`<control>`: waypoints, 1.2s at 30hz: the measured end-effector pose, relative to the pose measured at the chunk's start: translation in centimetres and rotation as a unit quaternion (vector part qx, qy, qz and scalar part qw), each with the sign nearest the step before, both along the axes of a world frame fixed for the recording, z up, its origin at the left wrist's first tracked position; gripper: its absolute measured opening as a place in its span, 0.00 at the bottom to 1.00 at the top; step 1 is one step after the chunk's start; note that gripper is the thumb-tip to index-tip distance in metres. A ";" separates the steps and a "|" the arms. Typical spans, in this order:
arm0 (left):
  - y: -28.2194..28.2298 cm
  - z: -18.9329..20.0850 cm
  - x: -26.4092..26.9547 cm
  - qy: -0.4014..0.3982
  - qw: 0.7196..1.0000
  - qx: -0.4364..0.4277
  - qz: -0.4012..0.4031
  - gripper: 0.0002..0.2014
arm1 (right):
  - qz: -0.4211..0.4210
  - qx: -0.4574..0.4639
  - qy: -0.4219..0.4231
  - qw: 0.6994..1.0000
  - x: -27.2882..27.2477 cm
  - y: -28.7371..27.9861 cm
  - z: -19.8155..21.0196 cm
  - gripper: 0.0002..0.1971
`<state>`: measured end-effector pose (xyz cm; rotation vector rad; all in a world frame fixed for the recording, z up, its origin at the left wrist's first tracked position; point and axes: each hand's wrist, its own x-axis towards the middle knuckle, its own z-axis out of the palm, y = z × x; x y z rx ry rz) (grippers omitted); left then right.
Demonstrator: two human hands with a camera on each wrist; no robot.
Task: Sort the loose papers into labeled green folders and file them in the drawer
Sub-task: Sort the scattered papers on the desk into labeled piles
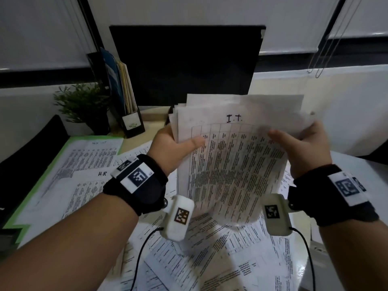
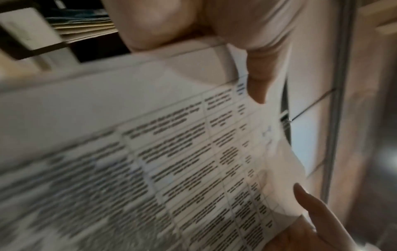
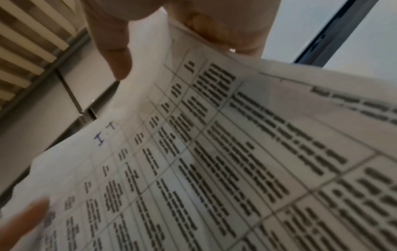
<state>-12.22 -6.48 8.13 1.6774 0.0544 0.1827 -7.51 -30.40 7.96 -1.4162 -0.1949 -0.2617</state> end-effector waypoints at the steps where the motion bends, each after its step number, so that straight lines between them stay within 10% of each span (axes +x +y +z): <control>1: 0.0 -0.2 -0.2 0.001 1.000 -0.018 0.004 0.15 | 0.004 0.009 -0.003 1.000 0.2 -0.2 -0.2 0.26; 4: -0.5 -2.9 -0.4 0.054 0.997 -0.024 0.044 0.27 | 0.019 -0.027 0.040 0.999 0.9 -0.2 -2.3 0.24; 9: -2.0 -8.4 -0.8 0.178 0.978 0.061 0.088 0.15 | 0.005 -0.203 0.192 0.960 0.7 1.1 -8.0 0.15; 19: 10.0 -8.6 -1.0 0.182 0.968 0.078 0.151 0.23 | 0.048 -0.316 0.177 0.931 -2.4 10.6 -7.3 0.13; 32: 29.5 -15.7 -8.9 0.506 0.755 0.385 0.158 0.31 | 0.224 -0.427 0.347 0.804 -12.1 30.0 -16.9 0.13; 36: 29.2 -16.9 -9.5 0.499 0.736 0.421 0.177 0.28 | 0.212 -0.479 0.361 0.772 -12.6 31.1 -16.9 0.19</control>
